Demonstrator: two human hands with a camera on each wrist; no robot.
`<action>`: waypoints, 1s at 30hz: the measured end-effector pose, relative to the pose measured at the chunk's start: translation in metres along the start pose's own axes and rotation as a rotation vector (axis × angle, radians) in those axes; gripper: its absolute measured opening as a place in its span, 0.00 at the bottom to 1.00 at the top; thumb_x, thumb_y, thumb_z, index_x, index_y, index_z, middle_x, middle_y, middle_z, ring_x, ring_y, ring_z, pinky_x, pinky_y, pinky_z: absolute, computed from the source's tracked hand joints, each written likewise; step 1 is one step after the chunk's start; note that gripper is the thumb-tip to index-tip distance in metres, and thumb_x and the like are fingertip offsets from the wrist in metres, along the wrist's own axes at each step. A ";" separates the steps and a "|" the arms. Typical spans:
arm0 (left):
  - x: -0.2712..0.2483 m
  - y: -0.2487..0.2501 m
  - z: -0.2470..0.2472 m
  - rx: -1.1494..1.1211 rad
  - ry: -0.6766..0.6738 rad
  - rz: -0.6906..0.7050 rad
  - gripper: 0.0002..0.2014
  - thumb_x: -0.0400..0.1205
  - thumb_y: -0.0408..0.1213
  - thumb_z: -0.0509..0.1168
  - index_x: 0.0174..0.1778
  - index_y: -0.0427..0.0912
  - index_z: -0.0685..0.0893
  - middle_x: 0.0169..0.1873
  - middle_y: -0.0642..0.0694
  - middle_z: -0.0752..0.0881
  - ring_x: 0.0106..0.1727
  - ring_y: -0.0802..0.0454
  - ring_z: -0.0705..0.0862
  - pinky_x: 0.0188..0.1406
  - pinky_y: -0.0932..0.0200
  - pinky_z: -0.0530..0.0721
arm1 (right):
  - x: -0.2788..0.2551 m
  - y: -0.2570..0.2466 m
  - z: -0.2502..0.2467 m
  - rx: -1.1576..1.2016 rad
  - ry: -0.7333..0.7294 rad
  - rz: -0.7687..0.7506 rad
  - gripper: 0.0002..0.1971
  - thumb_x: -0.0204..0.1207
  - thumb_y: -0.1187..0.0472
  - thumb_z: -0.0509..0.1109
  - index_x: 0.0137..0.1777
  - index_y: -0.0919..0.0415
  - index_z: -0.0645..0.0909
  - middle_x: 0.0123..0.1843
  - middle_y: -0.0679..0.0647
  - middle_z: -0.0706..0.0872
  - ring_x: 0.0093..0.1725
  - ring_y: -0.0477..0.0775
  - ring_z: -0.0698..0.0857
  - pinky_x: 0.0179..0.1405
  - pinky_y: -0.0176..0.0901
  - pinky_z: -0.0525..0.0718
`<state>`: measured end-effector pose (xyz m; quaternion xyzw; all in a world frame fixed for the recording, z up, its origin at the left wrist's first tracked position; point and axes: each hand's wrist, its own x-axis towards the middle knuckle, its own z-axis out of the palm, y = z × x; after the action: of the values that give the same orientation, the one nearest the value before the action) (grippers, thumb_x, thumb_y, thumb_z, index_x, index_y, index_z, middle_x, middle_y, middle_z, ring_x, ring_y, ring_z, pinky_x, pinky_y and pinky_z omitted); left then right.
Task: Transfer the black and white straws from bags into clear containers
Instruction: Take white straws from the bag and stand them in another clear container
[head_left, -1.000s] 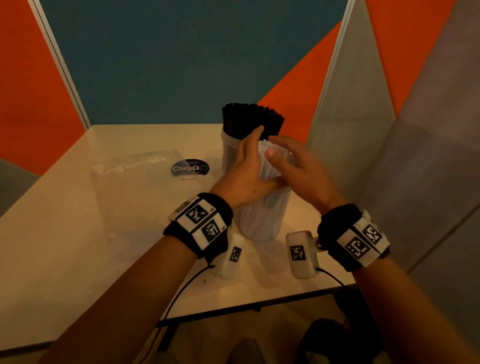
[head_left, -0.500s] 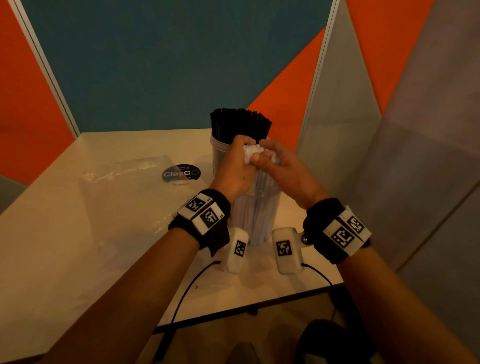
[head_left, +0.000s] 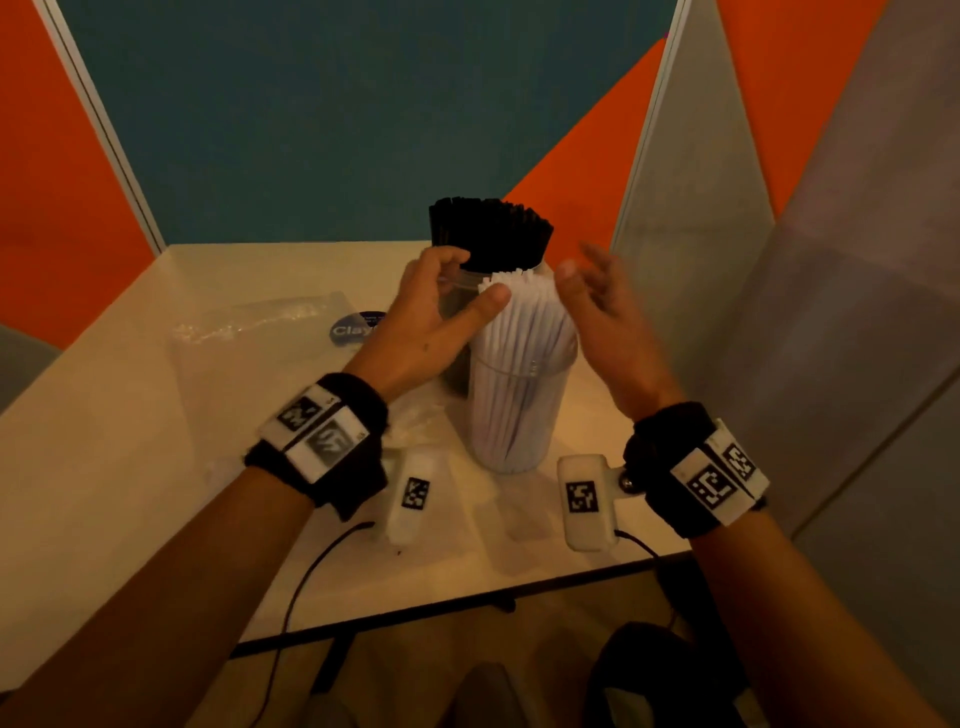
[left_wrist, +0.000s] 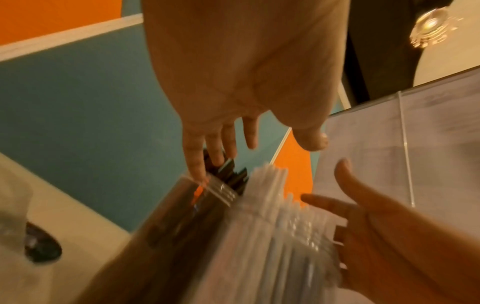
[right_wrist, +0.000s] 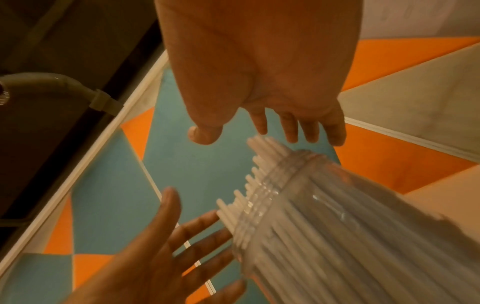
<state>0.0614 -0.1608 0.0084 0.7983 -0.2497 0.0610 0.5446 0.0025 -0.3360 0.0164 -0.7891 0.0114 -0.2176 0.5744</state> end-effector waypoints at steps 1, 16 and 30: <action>-0.008 0.000 -0.013 0.062 -0.033 0.008 0.30 0.70 0.69 0.64 0.63 0.58 0.71 0.67 0.51 0.74 0.69 0.56 0.75 0.69 0.51 0.77 | -0.003 -0.001 -0.002 -0.032 0.075 -0.051 0.29 0.80 0.43 0.62 0.79 0.53 0.63 0.79 0.52 0.69 0.77 0.49 0.69 0.77 0.56 0.71; -0.139 -0.051 -0.138 0.812 -0.594 -0.232 0.17 0.77 0.47 0.71 0.61 0.58 0.77 0.60 0.55 0.71 0.58 0.56 0.75 0.54 0.63 0.76 | -0.135 -0.021 0.125 -0.620 -1.060 -0.323 0.20 0.82 0.67 0.57 0.73 0.56 0.75 0.72 0.53 0.78 0.70 0.49 0.76 0.67 0.29 0.66; -0.136 -0.046 -0.130 0.543 -0.139 -0.114 0.05 0.81 0.40 0.67 0.46 0.43 0.86 0.50 0.43 0.82 0.52 0.46 0.84 0.55 0.51 0.81 | -0.092 -0.010 0.210 -1.043 -0.993 -0.303 0.21 0.85 0.53 0.57 0.76 0.57 0.69 0.74 0.58 0.76 0.71 0.60 0.74 0.72 0.49 0.69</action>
<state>-0.0127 0.0145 -0.0289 0.9299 -0.2159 0.0399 0.2951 -0.0080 -0.1182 -0.0565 -0.9583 -0.2573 0.1219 0.0255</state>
